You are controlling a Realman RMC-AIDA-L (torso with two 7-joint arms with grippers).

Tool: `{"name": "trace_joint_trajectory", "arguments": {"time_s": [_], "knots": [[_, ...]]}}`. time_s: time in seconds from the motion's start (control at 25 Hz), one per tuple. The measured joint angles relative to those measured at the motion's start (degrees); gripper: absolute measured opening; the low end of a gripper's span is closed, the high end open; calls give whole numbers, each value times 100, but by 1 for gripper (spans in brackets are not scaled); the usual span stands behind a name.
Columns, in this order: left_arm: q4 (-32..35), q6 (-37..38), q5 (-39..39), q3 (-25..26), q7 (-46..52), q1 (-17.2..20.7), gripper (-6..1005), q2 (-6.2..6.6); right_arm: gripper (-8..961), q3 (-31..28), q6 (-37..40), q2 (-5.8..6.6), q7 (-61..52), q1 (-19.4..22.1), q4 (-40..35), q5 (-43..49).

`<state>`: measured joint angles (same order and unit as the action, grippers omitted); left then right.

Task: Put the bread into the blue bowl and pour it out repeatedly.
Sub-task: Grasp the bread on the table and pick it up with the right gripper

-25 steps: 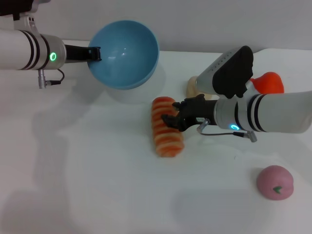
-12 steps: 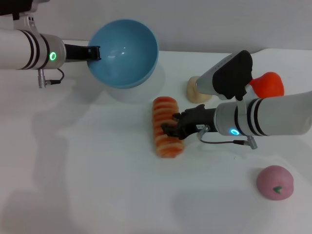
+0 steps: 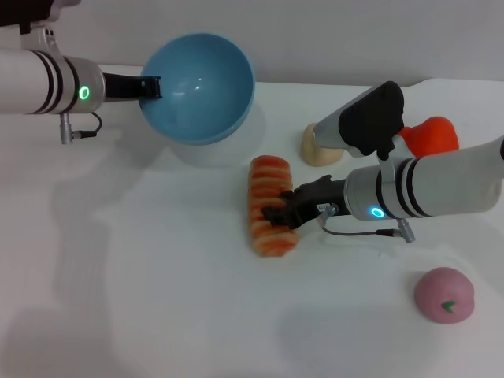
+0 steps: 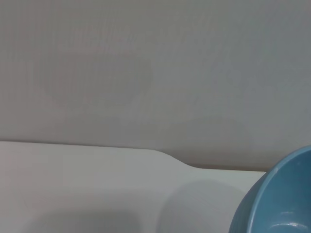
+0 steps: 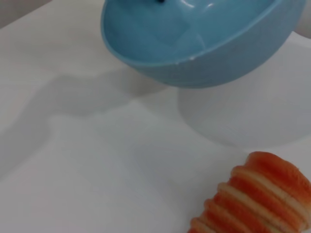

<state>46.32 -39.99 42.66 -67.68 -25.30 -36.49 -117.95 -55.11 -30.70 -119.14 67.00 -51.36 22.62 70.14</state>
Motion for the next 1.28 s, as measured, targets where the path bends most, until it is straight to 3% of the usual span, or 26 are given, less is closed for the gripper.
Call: {"name": "trace_joint_trajectory", "arguments": {"time_s": [0.2,0.64,1.28], "knots": [[0,0,4,0,-1,13,-1,0,468,5,51,-10,-71,7,-3,0],[0,0,6,-8,-1,22,0,0,289,-36,163,-8,17,100,56,-4],[-5,44,5,-8,-1,37,0,8,167,-340,179,74,232,377,306,100]]}}
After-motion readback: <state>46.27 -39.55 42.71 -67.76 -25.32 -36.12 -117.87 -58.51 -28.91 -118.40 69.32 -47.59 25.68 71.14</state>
